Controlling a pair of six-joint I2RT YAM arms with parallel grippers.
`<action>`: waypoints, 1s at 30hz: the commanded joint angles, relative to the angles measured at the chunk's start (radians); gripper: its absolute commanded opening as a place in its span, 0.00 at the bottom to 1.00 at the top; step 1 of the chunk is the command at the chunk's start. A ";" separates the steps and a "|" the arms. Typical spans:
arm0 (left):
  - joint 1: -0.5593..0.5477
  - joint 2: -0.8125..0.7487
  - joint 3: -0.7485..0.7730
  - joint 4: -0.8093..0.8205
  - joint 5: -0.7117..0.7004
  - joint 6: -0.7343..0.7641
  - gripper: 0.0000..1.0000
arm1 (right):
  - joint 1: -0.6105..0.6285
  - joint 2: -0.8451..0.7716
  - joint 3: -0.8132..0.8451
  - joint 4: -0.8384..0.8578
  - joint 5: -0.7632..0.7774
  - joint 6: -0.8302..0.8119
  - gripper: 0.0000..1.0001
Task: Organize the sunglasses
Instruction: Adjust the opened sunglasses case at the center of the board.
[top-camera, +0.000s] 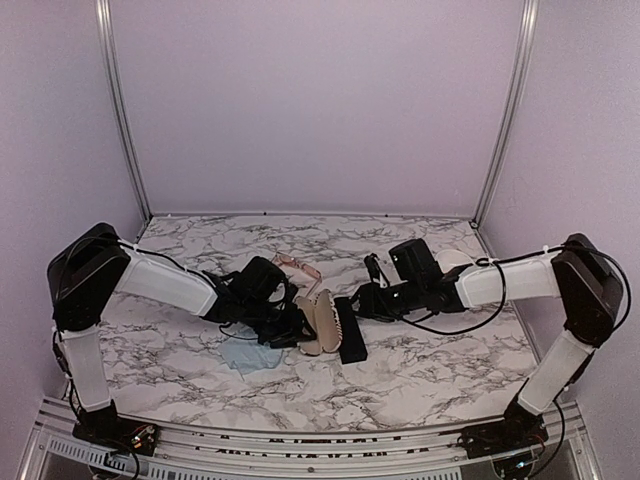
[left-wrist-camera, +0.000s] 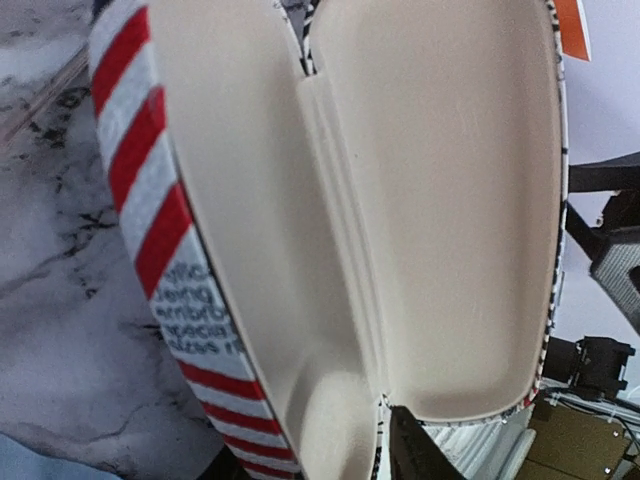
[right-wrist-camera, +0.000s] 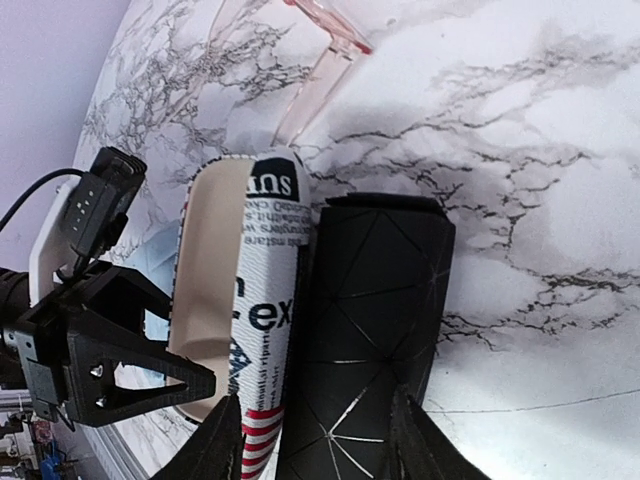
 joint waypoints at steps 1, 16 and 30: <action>-0.005 -0.067 -0.003 -0.082 -0.072 0.042 0.48 | -0.028 -0.050 0.052 -0.067 -0.005 -0.062 0.49; -0.008 -0.197 0.054 -0.242 -0.248 0.163 0.32 | -0.052 -0.081 0.124 -0.181 0.040 -0.181 0.52; -0.010 -0.058 0.140 -0.217 -0.233 0.211 0.20 | -0.052 -0.097 0.128 -0.199 0.055 -0.208 0.53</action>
